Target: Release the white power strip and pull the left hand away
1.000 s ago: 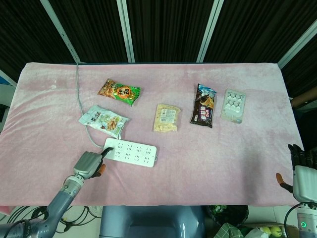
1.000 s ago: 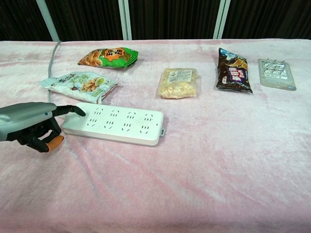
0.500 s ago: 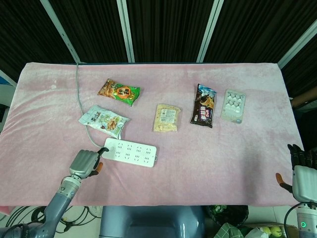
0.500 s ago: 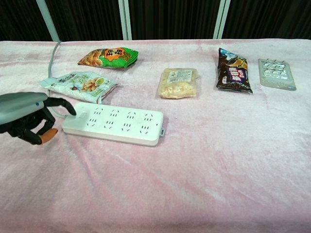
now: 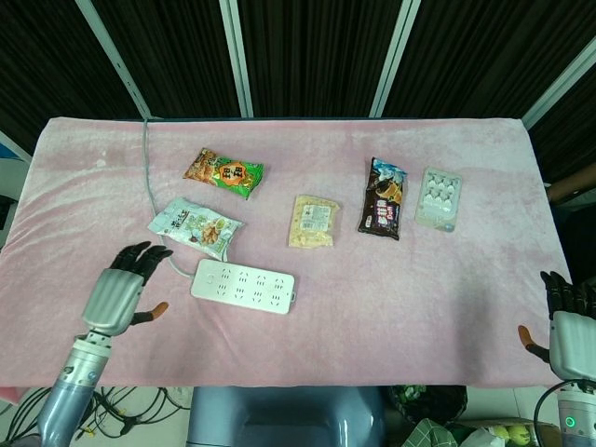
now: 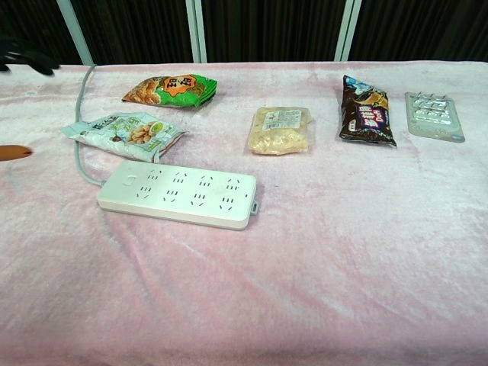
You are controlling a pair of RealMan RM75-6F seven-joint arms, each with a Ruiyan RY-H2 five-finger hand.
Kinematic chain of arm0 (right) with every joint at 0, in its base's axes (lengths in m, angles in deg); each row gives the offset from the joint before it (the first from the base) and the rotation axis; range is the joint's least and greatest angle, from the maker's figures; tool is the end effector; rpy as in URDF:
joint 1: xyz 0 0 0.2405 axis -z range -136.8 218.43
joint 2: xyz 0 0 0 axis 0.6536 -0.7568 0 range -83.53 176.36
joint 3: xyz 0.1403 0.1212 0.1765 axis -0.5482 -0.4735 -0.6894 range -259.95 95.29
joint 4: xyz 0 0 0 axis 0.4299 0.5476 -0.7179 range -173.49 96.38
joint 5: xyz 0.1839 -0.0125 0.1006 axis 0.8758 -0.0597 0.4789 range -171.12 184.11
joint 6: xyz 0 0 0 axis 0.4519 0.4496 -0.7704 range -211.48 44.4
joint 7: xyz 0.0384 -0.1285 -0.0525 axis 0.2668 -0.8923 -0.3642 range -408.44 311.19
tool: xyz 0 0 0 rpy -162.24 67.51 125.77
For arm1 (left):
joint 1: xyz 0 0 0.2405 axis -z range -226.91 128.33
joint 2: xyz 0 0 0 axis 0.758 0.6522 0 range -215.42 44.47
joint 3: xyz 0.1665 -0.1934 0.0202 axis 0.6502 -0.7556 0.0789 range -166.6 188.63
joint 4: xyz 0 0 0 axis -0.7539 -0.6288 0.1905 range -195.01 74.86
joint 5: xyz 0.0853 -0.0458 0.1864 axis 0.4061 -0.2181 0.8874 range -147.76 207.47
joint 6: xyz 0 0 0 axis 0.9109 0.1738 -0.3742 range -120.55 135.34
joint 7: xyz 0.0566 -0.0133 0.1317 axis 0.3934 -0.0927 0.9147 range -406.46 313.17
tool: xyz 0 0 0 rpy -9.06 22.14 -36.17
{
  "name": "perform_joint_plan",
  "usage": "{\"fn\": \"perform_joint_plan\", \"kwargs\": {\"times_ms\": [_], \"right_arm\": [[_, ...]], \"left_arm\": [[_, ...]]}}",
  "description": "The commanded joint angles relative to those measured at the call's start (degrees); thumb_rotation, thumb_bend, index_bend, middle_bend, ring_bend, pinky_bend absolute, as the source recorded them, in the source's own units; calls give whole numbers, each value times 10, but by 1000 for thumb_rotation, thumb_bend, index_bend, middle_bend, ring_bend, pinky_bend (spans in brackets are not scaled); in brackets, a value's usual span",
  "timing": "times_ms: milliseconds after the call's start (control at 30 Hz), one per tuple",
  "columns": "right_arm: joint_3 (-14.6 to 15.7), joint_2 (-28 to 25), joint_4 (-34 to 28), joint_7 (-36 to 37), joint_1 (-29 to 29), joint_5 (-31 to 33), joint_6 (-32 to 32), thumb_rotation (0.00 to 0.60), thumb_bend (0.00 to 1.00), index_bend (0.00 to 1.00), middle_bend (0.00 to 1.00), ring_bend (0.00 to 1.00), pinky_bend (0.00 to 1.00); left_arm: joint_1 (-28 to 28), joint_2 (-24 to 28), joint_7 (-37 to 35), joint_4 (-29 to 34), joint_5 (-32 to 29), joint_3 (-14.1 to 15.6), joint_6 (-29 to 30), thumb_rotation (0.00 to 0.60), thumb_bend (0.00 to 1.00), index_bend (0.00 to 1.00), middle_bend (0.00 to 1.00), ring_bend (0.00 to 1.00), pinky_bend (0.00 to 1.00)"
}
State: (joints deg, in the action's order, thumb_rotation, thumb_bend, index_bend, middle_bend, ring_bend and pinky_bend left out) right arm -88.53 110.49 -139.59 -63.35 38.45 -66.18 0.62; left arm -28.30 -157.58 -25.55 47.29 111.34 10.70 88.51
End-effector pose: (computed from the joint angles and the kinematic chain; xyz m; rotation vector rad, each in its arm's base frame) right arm -0.3152 -0.1738 0.1608 1.2143 -0.9463 0.6921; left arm -0.1981 0.2281 0.0878 -1.6209 -0.8604 -1.0258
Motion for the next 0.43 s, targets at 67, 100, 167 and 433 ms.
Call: {"fn": "perform_joint_plan", "kwargs": {"times_ms": [67,100,167,433], "right_arm": [[1,0,0,0,0,-1,1,600,197,115,77,126,42],[1,0,-1,-1,0,-1,1,600,197,115,76,126,42],[1,0,-1,-1,1,-3,2,600,198,115,77,126,42],[3,1,2,2,2,-14,8,600,197,115,76,126,41]], "left_arm": [[-60,73,-59,14,31,33,64,600,38,143,31,0,0],[-71,86,-77,10,28,35,74,600,38,141,28,0,0],[-84,101,-102,-3,19,36,83,600,37,134,18,0,0],[-106,120,-190,-75,-11,33,60,600,38,123,14,0,0]]}}
